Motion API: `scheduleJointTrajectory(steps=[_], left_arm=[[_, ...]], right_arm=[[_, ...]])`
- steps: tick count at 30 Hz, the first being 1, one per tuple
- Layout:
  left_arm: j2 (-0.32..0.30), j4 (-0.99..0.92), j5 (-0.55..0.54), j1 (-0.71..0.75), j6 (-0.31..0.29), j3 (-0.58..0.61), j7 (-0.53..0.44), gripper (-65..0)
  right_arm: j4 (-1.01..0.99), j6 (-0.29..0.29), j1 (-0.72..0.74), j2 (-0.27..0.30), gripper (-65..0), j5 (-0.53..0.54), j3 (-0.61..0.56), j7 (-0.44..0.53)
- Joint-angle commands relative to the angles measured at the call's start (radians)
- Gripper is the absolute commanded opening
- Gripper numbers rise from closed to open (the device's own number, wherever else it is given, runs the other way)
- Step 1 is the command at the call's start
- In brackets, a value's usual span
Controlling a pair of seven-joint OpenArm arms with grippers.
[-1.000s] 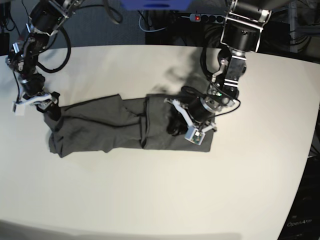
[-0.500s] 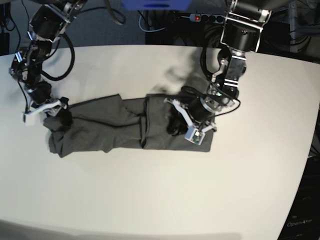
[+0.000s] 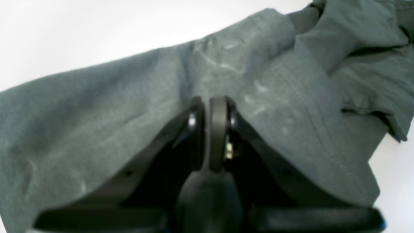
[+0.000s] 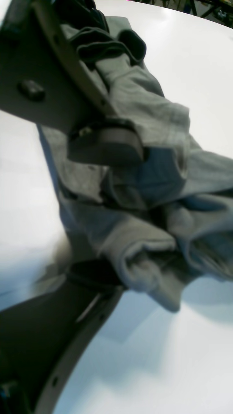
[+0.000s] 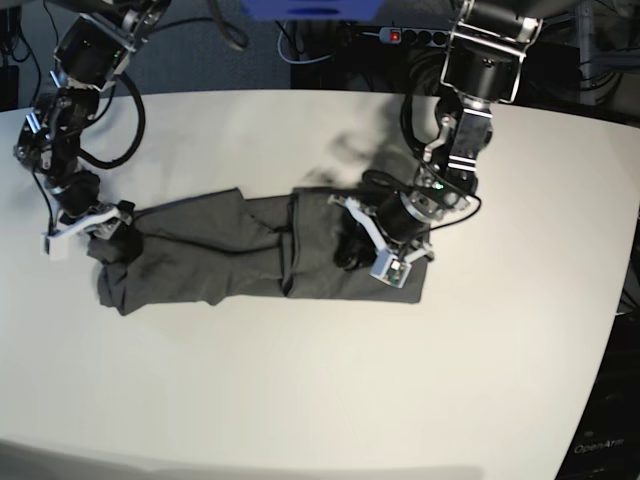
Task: Fold the T-shirt properly
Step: 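Move the right gripper to the strip's other end and grasp it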
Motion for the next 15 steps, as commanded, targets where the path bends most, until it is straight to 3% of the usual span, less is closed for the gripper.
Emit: scheduleJointTrajectory(steps=[1, 15], left_arm=[[-0.001, 0.011, 0.009, -0.006, 0.0, 0.0, 0.022, -60.3], [0.005, 0.011, 0.009, -0.006, 0.0, 0.002, 0.022, -60.3]], right_arm=[[0.015, 0.011, 0.022, 0.012, -22.1, 0.022, -0.003, 0.018], [0.013, 0.011, 0.031, 0.009, -22.1, 0.024, -0.08, 0.02]])
